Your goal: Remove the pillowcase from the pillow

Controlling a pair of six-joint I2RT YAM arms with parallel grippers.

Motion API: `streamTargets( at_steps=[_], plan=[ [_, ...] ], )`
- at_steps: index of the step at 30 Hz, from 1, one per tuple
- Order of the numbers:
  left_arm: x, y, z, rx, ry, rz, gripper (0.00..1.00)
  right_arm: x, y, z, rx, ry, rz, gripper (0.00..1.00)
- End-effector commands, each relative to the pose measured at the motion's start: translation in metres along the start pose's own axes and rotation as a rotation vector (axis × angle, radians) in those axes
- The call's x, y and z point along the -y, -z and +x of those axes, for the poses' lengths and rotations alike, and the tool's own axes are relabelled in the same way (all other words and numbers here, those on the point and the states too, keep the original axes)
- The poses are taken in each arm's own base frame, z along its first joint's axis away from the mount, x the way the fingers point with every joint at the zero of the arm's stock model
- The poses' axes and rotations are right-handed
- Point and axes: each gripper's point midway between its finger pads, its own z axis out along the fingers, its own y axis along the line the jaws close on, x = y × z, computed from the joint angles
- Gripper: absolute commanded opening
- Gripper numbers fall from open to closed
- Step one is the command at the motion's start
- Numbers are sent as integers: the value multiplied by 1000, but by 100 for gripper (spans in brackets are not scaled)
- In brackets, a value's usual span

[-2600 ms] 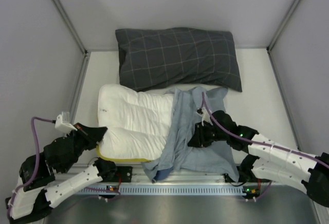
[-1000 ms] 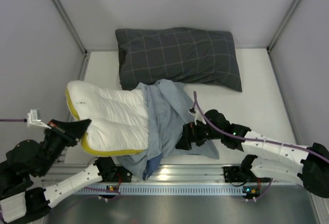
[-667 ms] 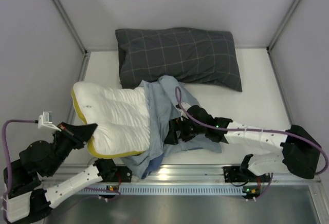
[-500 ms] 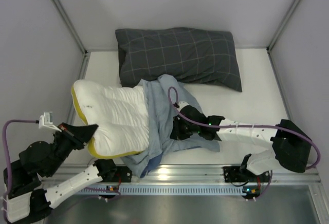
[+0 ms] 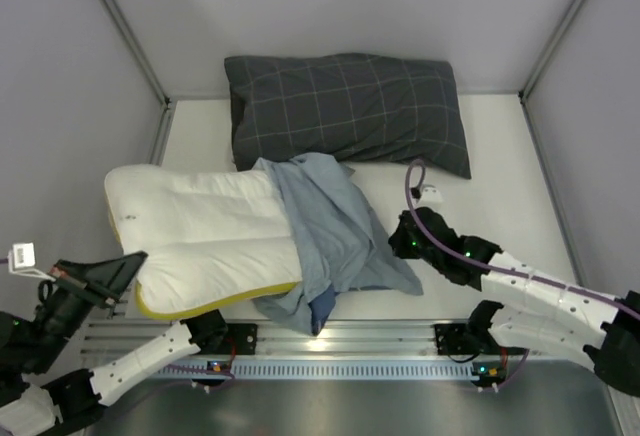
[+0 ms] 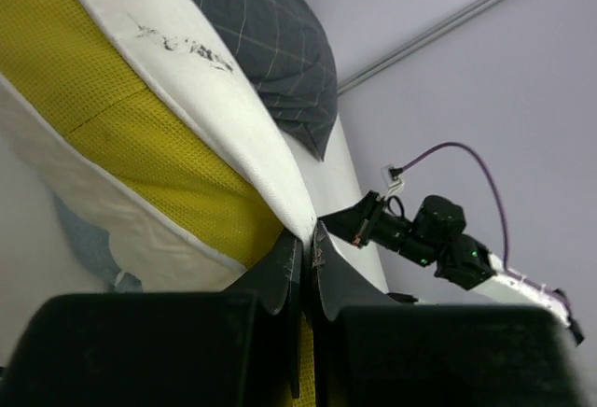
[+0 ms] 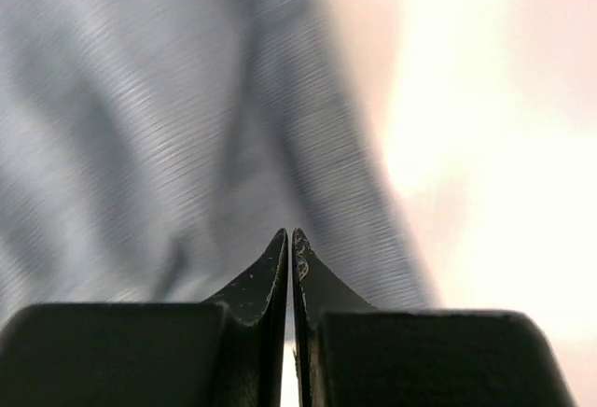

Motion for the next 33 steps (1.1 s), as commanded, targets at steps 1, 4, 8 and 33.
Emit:
streamTargets(
  at_steps=[1, 4, 8, 33],
  plan=[
    [6, 29, -43, 147, 102, 89, 0, 63, 7, -8, 31, -6, 193, 0],
    [-4, 44, -51, 185, 151, 107, 0, 83, 14, -24, 69, -44, 237, 0],
    [-9, 46, -49, 174, 165, 95, 0, 70, 11, -29, 55, -3, 164, 0],
    [-15, -73, 107, -342, -160, -244, 0, -57, 16, 10, -204, 60, -538, 99]
  ],
)
